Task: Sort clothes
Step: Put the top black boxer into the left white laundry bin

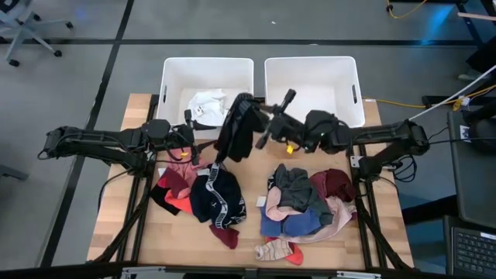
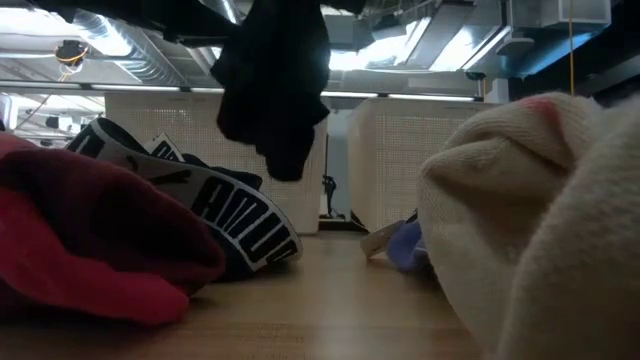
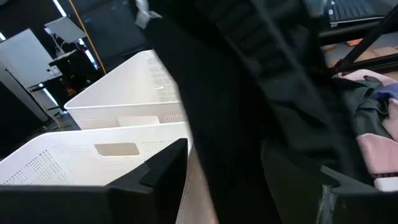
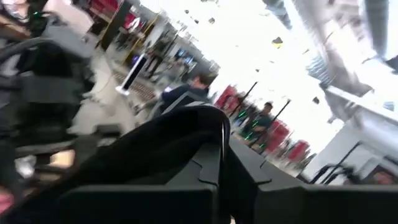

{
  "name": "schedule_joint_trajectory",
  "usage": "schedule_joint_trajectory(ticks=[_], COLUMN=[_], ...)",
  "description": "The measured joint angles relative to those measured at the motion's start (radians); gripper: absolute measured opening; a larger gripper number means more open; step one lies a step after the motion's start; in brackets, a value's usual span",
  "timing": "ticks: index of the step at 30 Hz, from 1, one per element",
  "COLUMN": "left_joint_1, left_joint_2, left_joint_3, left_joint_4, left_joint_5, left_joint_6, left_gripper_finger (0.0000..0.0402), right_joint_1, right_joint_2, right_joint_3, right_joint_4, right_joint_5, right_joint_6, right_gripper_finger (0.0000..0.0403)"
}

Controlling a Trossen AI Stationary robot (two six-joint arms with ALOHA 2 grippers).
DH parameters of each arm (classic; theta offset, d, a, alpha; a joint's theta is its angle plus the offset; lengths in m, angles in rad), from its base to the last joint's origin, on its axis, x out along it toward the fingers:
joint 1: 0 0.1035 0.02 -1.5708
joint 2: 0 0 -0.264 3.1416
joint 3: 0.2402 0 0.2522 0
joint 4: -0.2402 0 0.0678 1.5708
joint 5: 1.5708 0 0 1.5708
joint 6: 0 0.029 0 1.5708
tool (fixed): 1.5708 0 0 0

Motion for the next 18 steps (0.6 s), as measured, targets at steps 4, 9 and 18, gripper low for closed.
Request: schedule_joint_trajectory(ticks=[4, 9, 18], left_joint_1=[0.0, 0.0, 0.0], left_joint_2=[-0.001, -0.02, -0.063], left_joint_3=[0.0, 0.0, 0.0], left_joint_4=[0.017, 0.033, 0.03], left_joint_5=[-0.002, -0.002, -0.003], left_joint_6=[-0.002, 0.0, -0.002], left_gripper_finger=[0.0194, 0.0194, 0.0194], right_joint_1=[-0.053, -0.135, -0.298], right_joint_2=[0.0, 0.0, 0.011], right_joint_3=[0.0, 0.0, 0.0], right_joint_4=[0.112, 0.254, 0.469], right_joint_5=[-0.068, -0.209, -0.456], right_joint_6=[-0.031, -0.031, 0.027], right_gripper_finger=[0.0017, 0.0017, 0.0017])
